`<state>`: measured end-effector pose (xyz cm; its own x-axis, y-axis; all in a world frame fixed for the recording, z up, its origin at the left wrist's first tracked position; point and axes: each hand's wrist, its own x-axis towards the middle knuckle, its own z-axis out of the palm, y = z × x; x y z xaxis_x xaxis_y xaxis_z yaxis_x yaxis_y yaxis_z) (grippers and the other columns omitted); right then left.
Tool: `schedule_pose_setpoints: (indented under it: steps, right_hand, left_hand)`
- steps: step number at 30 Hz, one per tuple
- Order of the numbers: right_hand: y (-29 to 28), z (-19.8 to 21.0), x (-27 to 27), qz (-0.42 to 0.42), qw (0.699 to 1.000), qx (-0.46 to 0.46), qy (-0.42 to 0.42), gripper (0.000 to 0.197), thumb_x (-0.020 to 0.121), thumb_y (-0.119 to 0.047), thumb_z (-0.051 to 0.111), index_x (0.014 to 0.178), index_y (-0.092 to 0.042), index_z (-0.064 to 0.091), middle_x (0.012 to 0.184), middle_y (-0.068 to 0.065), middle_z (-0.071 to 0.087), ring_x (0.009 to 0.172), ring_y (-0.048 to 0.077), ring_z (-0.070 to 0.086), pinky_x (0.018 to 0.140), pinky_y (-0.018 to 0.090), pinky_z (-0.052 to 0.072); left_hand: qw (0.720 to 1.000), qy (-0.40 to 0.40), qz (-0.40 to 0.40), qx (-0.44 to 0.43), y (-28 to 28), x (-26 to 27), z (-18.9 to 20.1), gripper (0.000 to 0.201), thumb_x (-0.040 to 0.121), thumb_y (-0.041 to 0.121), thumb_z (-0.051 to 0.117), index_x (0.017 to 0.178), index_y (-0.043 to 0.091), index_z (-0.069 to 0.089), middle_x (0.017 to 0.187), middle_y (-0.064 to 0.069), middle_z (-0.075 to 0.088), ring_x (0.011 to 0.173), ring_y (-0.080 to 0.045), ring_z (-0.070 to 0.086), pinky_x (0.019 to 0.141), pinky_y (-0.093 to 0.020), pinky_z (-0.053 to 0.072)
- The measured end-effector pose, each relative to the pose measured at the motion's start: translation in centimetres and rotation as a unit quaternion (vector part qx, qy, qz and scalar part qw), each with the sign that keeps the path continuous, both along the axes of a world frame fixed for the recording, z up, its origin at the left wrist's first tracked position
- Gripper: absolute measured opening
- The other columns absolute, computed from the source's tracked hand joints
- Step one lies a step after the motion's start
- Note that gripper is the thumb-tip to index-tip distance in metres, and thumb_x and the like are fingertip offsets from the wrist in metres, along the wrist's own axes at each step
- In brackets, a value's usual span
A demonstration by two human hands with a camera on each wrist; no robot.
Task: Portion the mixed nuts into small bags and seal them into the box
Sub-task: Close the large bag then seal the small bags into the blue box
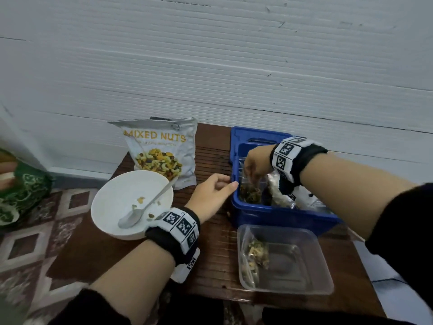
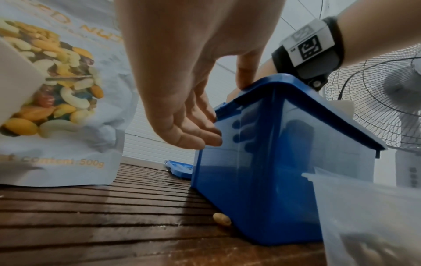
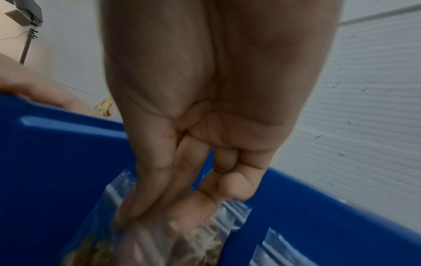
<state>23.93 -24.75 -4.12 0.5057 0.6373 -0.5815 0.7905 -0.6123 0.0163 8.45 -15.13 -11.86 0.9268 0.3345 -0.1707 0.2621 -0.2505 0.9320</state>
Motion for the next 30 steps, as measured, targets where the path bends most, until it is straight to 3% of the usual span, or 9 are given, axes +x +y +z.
schedule_pose_setpoints:
  steps: [4,10,13,16,18,21,24,26,30]
  right_hand:
    - [0.6,-1.6,0.8,-0.007,1.000,-0.004,-0.020,0.015,0.088,-0.008,0.062,0.099,-0.011,0.072,0.097,0.004,0.072,0.080,0.017,0.064,0.066,0.026,0.047]
    - [0.3,-1.6,0.3,0.016,0.998,0.005,-0.068,0.013,0.086,-0.013,0.066,0.097,-0.008,0.072,0.094,0.005,0.069,0.077,0.016,0.058,0.063,0.026,0.045]
    - [-0.1,-0.7,0.3,0.013,0.998,0.038,-0.050,0.010,0.086,-0.016,0.068,0.093,-0.010,0.071,0.093,0.004,0.071,0.072,0.014,0.059,0.058,0.022,0.043]
    - [-1.2,1.1,-0.1,-0.026,0.992,0.121,-0.021,0.013,0.086,-0.025,0.070,0.088,-0.012,0.069,0.081,0.001,0.069,0.066,0.011,0.061,0.054,0.017,0.043]
    - [-2.4,2.4,-0.9,-0.047,0.981,0.186,-0.015,0.018,0.088,-0.030,0.067,0.090,-0.011,0.069,0.076,-0.003,0.067,0.065,0.011,0.061,0.055,0.016,0.044]
    - [-4.4,3.8,-3.0,-0.080,0.964,0.253,0.017,0.020,0.092,-0.031,0.061,0.091,-0.012,0.067,0.072,-0.004,0.067,0.056,0.005,0.056,0.051,0.012,0.043]
    - [-6.6,4.2,-5.7,-0.109,0.949,0.292,0.053,0.017,0.093,-0.030,0.060,0.087,-0.016,0.066,0.074,-0.002,0.071,0.046,-0.003,0.053,0.048,0.008,0.040]
    - [-7.9,3.8,-7.5,-0.126,0.937,0.319,0.065,0.016,0.093,-0.028,0.060,0.083,-0.017,0.065,0.072,-0.002,0.071,0.046,-0.007,0.052,0.047,0.005,0.038]
    - [-10.4,1.7,-10.8,-0.157,0.923,0.339,0.088,0.016,0.092,-0.029,0.061,0.081,-0.019,0.066,0.069,-0.006,0.070,0.052,-0.009,0.055,0.052,0.006,0.038]
  left_hand:
    - [1.000,0.002,-0.007,-0.018,0.3,0.3,-0.5,0.035,0.089,0.046,0.060,0.116,0.025,0.058,0.104,0.010,0.062,0.101,-0.006,0.059,0.092,-0.023,0.045]
    - [0.999,0.006,-0.006,-0.045,0.3,0.5,-1.6,0.043,0.085,0.057,0.058,0.112,0.023,0.061,0.101,0.003,0.067,0.095,-0.014,0.063,0.080,-0.027,0.048]
    - [0.999,0.003,-0.002,-0.043,-0.1,0.1,-1.5,0.044,0.083,0.064,0.053,0.100,0.024,0.062,0.090,0.005,0.066,0.084,-0.012,0.061,0.073,-0.025,0.043]
    - [0.999,0.012,0.021,-0.022,-0.6,-0.8,-1.0,0.042,0.095,0.056,0.039,0.089,0.019,0.058,0.078,0.004,0.064,0.069,-0.010,0.061,0.063,-0.024,0.041]
    - [0.999,0.026,0.034,-0.015,-1.0,-1.5,-0.9,0.038,0.101,0.041,0.036,0.084,0.015,0.057,0.075,-0.001,0.064,0.063,-0.011,0.058,0.060,-0.023,0.041]
    - [0.997,0.076,-0.018,0.026,-1.6,-3.0,-0.9,0.029,0.099,0.024,0.044,0.077,0.018,0.062,0.074,0.002,0.066,0.064,-0.007,0.057,0.066,-0.020,0.044]
    - [0.986,0.113,-0.092,0.080,-2.9,-4.2,-0.7,0.026,0.091,0.039,0.059,0.076,0.020,0.069,0.073,0.007,0.065,0.073,-0.008,0.059,0.070,-0.021,0.044]
    - [0.980,0.121,-0.099,0.121,-3.8,-4.6,-0.2,0.026,0.083,0.045,0.067,0.075,0.020,0.071,0.070,0.009,0.063,0.075,-0.008,0.060,0.069,-0.021,0.045]
    - [0.969,0.131,-0.094,0.188,-5.4,-4.9,0.6,0.036,0.075,0.053,0.071,0.071,0.018,0.069,0.081,0.002,0.069,0.082,-0.010,0.064,0.081,-0.032,0.053]
